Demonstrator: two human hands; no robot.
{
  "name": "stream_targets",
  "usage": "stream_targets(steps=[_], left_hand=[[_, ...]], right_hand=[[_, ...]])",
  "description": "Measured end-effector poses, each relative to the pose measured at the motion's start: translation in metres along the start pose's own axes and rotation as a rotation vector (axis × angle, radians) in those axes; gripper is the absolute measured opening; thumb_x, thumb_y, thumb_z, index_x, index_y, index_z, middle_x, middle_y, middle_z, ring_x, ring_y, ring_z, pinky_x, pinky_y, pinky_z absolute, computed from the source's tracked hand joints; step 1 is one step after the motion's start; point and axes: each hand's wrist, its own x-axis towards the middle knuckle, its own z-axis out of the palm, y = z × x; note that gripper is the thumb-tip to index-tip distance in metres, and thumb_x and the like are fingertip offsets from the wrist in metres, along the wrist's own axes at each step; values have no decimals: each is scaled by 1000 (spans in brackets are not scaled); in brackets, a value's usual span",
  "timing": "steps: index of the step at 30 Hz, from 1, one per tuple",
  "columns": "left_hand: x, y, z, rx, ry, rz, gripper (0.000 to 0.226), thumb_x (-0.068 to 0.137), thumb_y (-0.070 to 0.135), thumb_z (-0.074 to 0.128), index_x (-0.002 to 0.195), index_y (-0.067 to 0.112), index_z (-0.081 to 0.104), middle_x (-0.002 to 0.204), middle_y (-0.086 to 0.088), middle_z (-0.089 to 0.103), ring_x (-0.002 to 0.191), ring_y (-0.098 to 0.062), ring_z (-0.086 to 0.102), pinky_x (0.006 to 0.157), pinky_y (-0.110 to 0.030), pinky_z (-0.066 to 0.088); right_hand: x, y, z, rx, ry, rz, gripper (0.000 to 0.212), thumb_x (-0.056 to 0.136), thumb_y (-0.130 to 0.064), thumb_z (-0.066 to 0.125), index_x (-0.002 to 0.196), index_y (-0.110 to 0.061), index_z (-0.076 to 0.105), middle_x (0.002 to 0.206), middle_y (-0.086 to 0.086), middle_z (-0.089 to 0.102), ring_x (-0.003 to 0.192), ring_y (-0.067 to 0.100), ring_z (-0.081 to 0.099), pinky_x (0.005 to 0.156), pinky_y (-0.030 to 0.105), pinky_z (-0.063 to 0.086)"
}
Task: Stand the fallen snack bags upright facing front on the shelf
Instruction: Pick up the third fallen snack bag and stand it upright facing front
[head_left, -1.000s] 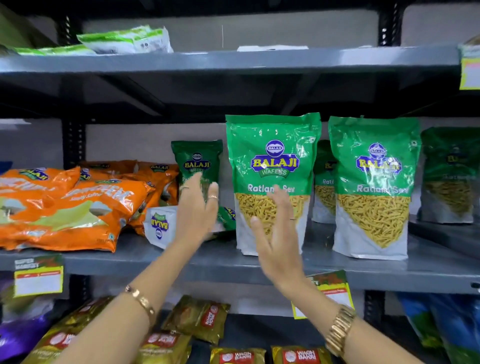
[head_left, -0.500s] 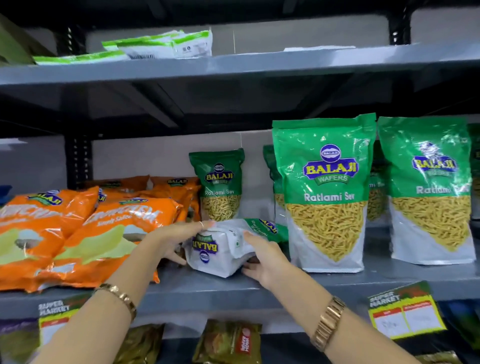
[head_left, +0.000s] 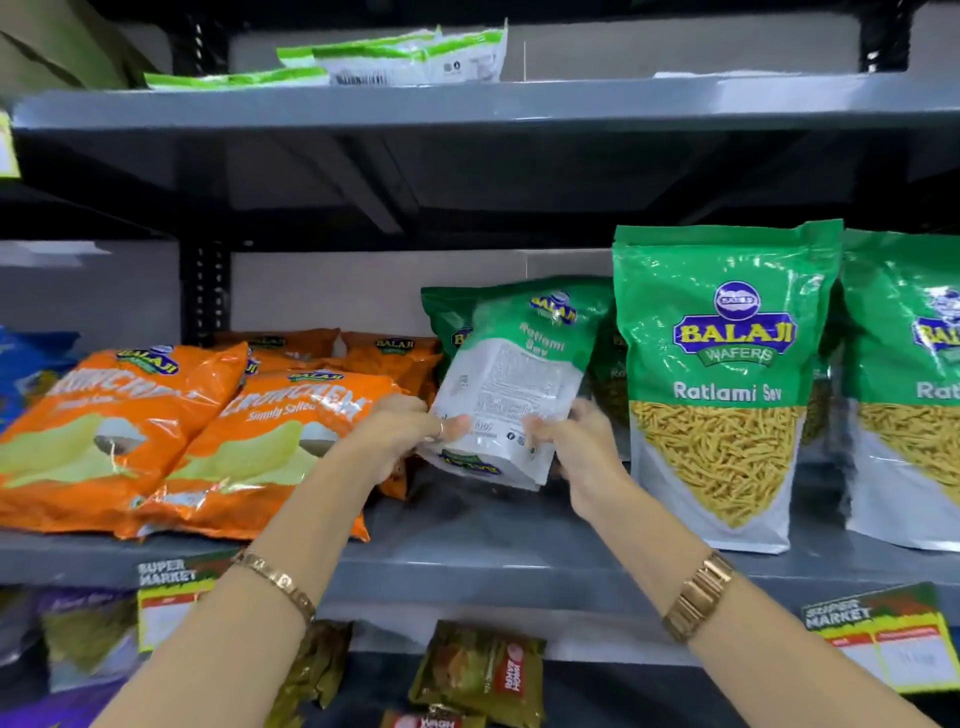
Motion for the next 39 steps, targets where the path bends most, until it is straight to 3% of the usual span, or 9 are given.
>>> stream_targets(steps=[4, 7, 15, 18, 21, 23, 26, 32, 39], left_hand=[[-3, -14, 22, -39, 44, 71, 52, 64, 4, 81, 111, -2, 62, 111, -7, 66, 97, -23, 61, 78, -25, 54], [-3, -30, 37, 49, 82, 38, 64, 56, 8, 87, 114, 5, 60, 120, -7, 66, 105, -24, 62, 94, -35, 51], [-6, -39, 44, 247, 140, -24, 93, 47, 21, 92, 126, 7, 44, 133, -8, 53, 120, -25, 51, 95, -33, 45], [-11, -40, 45, 179, 122, -29, 88, 51, 19, 90, 126, 7, 46, 133, -8, 55, 120, -25, 53, 97, -34, 46], [-22, -36, 54, -1, 170, 20, 72, 68, 30, 80, 127, 6, 47, 128, -2, 58, 113, -20, 55, 95, -33, 45], [-35, -27, 65, -128, 291, 106, 57, 83, 37, 62, 130, 7, 49, 125, 4, 55, 108, -15, 51, 90, -26, 39], [-52, -20, 84, -259, 446, 141, 54, 93, 36, 46, 141, 11, 38, 143, -3, 47, 130, -21, 44, 104, -27, 32], [-47, -25, 99, -308, 276, 34, 59, 97, 41, 33, 151, 23, 17, 160, -1, 17, 146, -22, 21, 120, -42, 18], [-31, -19, 76, -473, 134, -58, 46, 98, 39, 29, 133, 18, 51, 132, -3, 58, 112, -22, 57, 88, -31, 41]], right_hand=[[16, 1, -4, -44, -67, -25, 28, 83, 3, 61, 111, -3, 56, 106, 15, 65, 75, 18, 61, 62, 25, 53], [25, 8, -8, -126, -99, 48, 31, 83, 6, 60, 111, -6, 54, 120, 19, 63, 91, 24, 60, 76, 34, 51], [39, 19, -13, -173, -120, 162, 41, 82, 15, 52, 120, -1, 47, 128, 20, 59, 116, 32, 56, 98, 41, 45], [35, 13, -15, -81, -104, 210, 12, 85, 4, 49, 77, -5, 54, 81, 10, 73, 82, 25, 60, 76, 32, 48], [40, 6, -17, 93, -24, 212, 30, 89, -11, 42, 59, -14, 45, 37, -5, 56, 47, 13, 50, 39, 16, 39], [45, 6, -15, 152, -7, 212, 29, 95, -23, 39, 73, -14, 55, 58, 2, 65, 65, 16, 56, 55, 12, 50], [48, 10, -8, 86, 37, 270, 48, 97, -40, 32, 125, -8, 54, 127, 12, 61, 118, 27, 55, 107, 38, 39], [40, 15, -10, -2, -12, 260, 45, 95, -36, 36, 124, -8, 57, 124, 11, 62, 113, 28, 57, 103, 38, 43], [12, 18, -19, -161, -123, 152, 21, 85, -29, 60, 96, -11, 60, 99, 9, 66, 84, 22, 59, 68, 32, 48]])
